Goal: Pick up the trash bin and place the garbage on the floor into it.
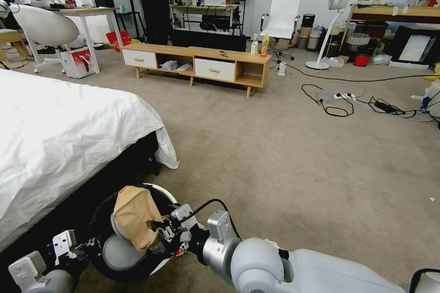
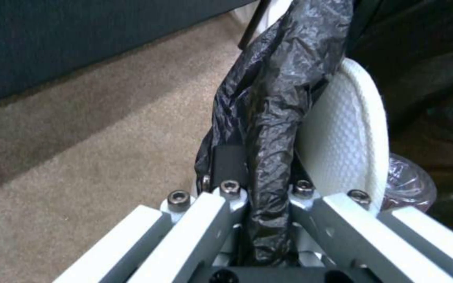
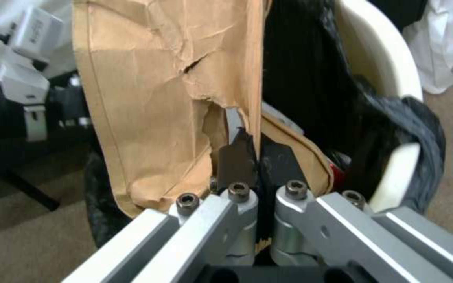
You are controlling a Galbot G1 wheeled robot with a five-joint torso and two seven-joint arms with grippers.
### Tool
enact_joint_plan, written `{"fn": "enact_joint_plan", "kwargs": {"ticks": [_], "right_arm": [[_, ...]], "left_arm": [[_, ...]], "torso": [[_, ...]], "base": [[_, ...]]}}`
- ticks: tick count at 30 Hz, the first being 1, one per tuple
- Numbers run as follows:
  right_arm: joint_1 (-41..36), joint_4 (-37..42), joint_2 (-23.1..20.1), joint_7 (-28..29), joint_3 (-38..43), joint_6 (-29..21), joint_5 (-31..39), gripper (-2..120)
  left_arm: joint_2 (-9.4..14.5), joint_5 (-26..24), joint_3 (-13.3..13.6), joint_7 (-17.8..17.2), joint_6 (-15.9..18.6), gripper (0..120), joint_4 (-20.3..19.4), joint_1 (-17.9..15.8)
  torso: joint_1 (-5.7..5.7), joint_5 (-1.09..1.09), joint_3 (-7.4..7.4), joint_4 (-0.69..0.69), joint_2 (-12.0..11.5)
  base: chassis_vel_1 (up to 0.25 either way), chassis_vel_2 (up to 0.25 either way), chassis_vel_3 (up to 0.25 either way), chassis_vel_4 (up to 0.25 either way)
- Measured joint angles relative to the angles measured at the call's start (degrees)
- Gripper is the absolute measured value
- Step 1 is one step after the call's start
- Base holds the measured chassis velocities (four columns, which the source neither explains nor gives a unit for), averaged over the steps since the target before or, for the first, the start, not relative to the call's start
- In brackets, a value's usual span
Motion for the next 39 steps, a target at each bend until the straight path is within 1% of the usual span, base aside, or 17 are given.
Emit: {"fn": "enact_joint_plan", "kwargs": {"ticks": [11, 39], "right_arm": [[-0.46, -2.09, 0.51, 0.27, 0.08, -0.79, 0.03, 0], [-0.2, -10.25, 5.17, -0.1, -0.16, -0.55, -0.22, 0]], "left_arm": [[-0.11, -0.09, 0.05, 0.09, 0.0, 2, -0.05, 0.02], [-0.2, 0.13, 0.63, 0.51, 0.01, 2, 1.13, -0.18]], "torso": [[0.0, 0.0, 0.0, 0.0, 0.0], [0.0, 0.0, 0.0, 0.0, 0.0]], "base": [[0.0, 0.0, 0.0, 0.0], [0.0, 0.0, 0.0, 0.0]]}}
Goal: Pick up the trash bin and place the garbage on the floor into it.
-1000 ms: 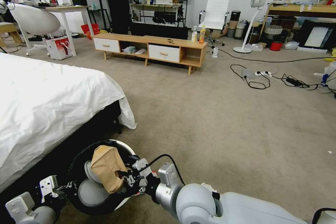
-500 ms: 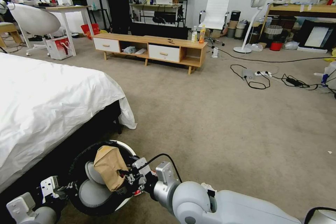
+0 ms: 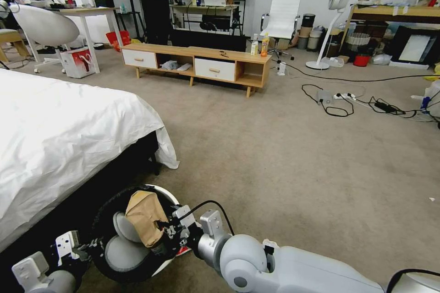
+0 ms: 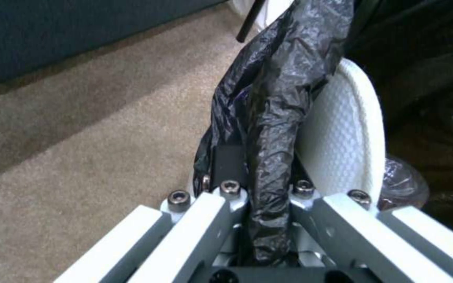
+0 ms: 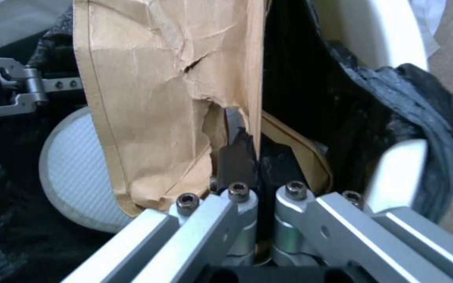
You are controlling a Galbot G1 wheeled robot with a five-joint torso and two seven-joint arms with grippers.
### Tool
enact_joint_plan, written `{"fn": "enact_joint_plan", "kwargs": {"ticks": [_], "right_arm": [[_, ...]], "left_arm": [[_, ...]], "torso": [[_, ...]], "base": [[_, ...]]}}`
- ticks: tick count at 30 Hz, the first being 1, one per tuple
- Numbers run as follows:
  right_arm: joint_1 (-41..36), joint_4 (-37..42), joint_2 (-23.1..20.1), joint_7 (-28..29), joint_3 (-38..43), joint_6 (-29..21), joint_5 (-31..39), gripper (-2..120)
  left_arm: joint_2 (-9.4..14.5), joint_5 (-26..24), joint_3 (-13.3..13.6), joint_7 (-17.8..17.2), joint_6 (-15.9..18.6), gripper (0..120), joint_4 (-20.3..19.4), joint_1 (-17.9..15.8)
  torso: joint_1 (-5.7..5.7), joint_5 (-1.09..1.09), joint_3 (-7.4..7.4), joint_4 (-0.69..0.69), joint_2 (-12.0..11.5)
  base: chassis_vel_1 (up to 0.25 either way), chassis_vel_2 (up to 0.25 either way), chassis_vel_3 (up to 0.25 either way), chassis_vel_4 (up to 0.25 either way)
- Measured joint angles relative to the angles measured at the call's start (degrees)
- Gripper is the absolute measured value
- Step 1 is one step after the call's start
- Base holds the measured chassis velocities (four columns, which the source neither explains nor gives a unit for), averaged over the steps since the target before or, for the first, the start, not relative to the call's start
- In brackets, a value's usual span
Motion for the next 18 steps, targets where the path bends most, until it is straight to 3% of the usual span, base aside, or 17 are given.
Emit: {"fn": "enact_joint_plan", "kwargs": {"ticks": [18], "right_arm": [[-0.08, -2.56, 1.64, -0.33, -0.15, 0.04, -0.35, 0]], "left_arm": [[-0.4, 0.53, 0.86, 0.07, 0.0, 2, 0.64, -0.23]], "torso": [[0.0, 0.0, 0.0, 0.0, 0.0]], "base": [[0.0, 0.0, 0.0, 0.0]]}}
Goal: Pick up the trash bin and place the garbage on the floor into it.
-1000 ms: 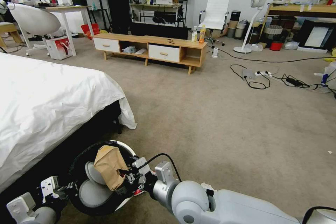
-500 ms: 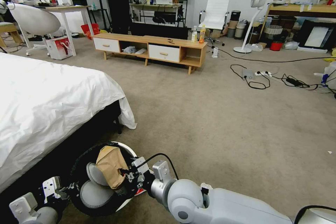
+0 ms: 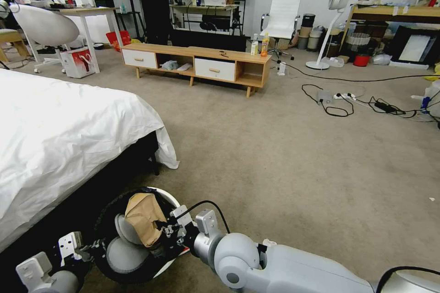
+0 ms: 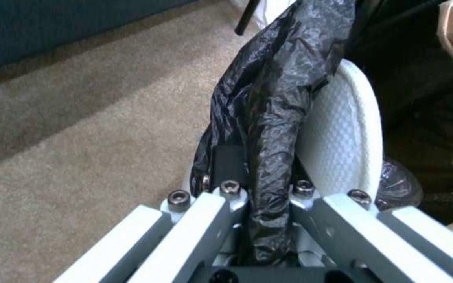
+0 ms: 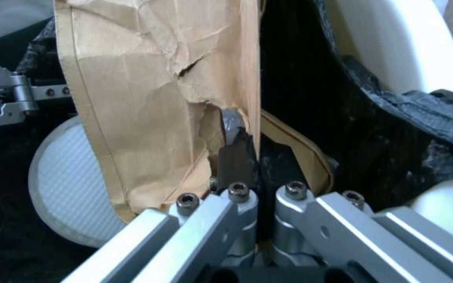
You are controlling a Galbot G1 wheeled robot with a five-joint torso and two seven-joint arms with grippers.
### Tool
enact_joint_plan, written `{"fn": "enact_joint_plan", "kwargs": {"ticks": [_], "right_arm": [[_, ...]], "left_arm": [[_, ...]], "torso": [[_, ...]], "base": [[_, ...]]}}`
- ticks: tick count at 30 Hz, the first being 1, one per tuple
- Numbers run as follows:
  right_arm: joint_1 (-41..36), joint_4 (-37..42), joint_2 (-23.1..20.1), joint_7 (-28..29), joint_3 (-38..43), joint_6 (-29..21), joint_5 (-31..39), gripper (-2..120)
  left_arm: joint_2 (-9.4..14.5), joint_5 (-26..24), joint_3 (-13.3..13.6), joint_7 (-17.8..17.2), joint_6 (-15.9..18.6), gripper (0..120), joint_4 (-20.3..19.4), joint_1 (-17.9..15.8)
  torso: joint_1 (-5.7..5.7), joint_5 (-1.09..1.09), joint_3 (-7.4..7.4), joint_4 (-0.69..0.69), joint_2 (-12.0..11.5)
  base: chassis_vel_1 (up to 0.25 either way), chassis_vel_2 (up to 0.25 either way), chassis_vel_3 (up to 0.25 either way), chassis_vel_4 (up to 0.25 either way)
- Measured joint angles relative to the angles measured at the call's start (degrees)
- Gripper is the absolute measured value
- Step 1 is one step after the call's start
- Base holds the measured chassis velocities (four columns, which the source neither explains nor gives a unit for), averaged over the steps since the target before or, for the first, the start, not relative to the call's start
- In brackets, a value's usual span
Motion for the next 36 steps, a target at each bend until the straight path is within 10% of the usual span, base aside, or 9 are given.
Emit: {"fn": "enact_joint_plan", "kwargs": {"ticks": [26, 36], "right_arm": [[-0.41, 3.57, -1.99, 0.68, 1.28, -0.77, 0.29, 84], [-0.58, 5.49, -2.01, 1.12, 2.68, -0.86, 0.62, 82]], "left_arm": [[-0.07, 0.05, -0.12, 0.09, -0.01, 2, 0.26, -0.15], [-0.25, 0.18, -0.14, 0.07, -0.01, 2, 0.4, -0.15]], "torso": [[0.0, 0.0, 0.0, 0.01, 0.0], [0.0, 0.0, 0.0, 0.01, 0.0]], "base": [[0.0, 0.0, 0.0, 0.0], [0.0, 0.0, 0.0, 0.0]]}}
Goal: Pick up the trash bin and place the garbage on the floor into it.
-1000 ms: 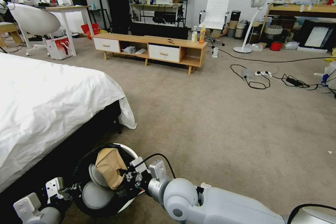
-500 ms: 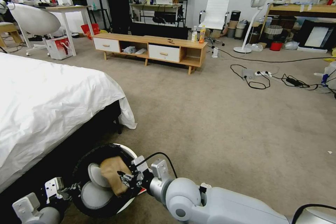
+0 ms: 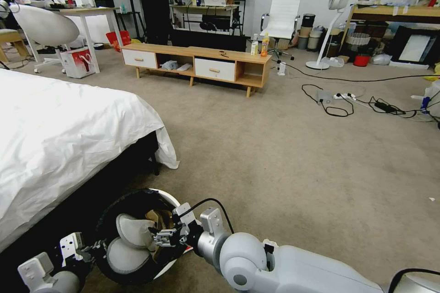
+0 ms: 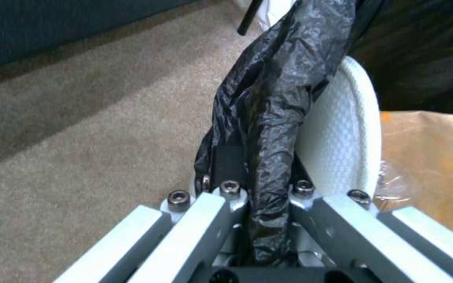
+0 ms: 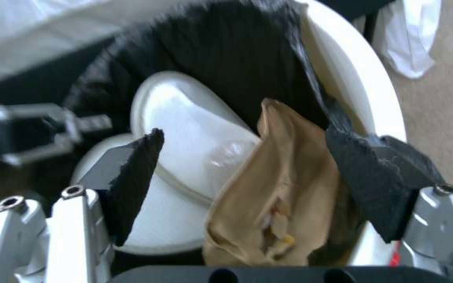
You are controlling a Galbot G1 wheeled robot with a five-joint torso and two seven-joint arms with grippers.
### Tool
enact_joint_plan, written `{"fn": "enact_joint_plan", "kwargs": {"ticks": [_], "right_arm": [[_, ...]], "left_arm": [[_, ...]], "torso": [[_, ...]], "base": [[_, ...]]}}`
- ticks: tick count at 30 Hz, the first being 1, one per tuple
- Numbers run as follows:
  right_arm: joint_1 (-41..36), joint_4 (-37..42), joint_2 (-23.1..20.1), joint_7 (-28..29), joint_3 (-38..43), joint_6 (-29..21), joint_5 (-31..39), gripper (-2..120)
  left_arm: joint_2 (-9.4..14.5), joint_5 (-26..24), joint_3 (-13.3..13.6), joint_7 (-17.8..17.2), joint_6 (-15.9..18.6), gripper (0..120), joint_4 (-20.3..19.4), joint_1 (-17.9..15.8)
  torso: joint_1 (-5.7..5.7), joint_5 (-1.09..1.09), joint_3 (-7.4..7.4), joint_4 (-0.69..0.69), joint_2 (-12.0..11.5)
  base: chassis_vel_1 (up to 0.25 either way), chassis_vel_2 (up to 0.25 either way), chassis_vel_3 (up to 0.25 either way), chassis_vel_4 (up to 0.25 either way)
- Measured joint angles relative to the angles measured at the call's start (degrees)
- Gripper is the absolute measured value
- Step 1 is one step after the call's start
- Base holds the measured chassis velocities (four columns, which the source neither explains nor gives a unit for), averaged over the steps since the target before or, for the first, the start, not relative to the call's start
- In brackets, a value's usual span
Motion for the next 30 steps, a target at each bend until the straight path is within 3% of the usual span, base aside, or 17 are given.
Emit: {"fn": "enact_joint_plan", "kwargs": {"ticks": [8, 23, 30], "right_arm": [[-0.02, 5.69, -0.21, 0.26, 3.11, -0.51, 1.56, 81], [-1.2, 7.47, -0.35, -1.05, 5.12, 1.3, 1.87, 81], [-3.35, 9.46, -3.11, -4.35, 10.77, 4.15, 1.56, 81]], "left_arm": [[-0.41, 0.5, 0.31, -0.02, -0.01, 2, 0.32, -0.21], [-0.62, 0.68, 0.34, -0.02, -0.01, 2, 0.33, -0.02], [-0.44, 0.69, 0.16, 0.01, -0.01, 2, 0.27, 0.11]], "torso": [[0.0, 0.0, 0.0, 0.0, 0.0], [0.0, 0.0, 0.0, 0.0, 0.0], [0.0, 0.0, -0.01, 0.0, 0.0]], "base": [[0.0, 0.0, 0.0, 0.0], [0.0, 0.0, 0.0, 0.0], [0.0, 0.0, 0.0, 0.0]]}}
